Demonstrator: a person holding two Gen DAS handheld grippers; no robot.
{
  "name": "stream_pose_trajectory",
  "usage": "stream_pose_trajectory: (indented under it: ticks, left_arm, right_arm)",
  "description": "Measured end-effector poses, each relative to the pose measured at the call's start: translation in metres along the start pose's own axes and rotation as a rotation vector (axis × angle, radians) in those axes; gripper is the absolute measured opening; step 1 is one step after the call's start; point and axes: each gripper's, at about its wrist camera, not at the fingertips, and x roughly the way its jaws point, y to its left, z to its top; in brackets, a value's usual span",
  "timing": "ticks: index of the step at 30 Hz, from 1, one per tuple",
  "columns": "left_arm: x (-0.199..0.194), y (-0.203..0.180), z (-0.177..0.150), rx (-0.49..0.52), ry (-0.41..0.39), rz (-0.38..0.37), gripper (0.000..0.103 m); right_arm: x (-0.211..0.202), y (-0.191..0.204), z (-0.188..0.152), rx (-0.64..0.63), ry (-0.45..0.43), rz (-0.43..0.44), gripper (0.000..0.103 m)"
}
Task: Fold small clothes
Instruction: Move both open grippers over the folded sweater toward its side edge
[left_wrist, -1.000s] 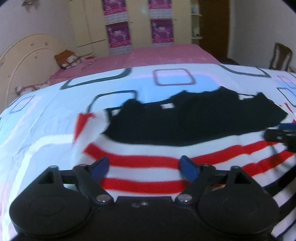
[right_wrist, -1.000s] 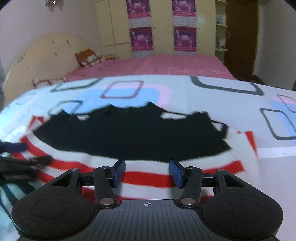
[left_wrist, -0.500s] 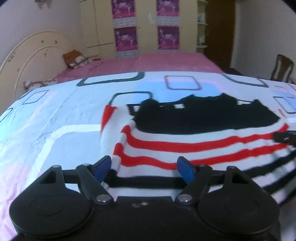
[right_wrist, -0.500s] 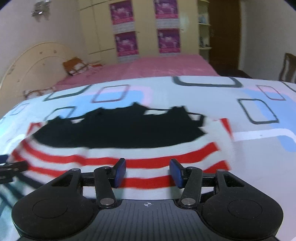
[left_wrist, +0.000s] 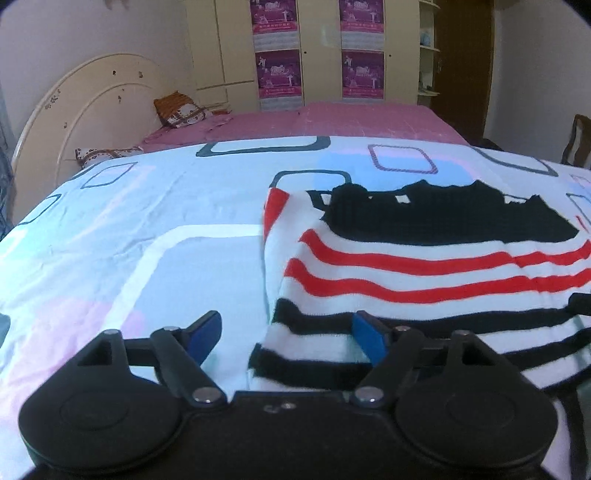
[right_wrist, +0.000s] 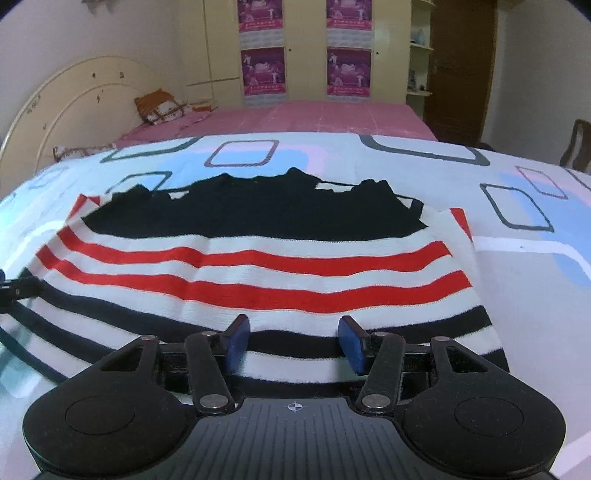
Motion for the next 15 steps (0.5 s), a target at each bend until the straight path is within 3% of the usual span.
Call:
stream_pose_trajectory:
  ticks: [6, 12, 15]
  left_arm:
    - [-0.02, -0.03, -0.007, 0.073, -0.029, -0.099, 0.075]
    - [0.005, -0.041, -0.022, 0.062, 0.091, -0.135, 0.075]
    - [0.007, -0.037, -0.023, 0.039, 0.102, -0.142, 0.075]
  right_arm:
    - [-0.013, 0.019, 0.002, -0.001, -0.026, 0.044, 0.053]
    - [-0.006, 0.026, -0.008, -0.035, 0.012, 0.007, 0.053]
    - [-0.004, 0.016, -0.015, -0.031, 0.034, -0.015, 0.053]
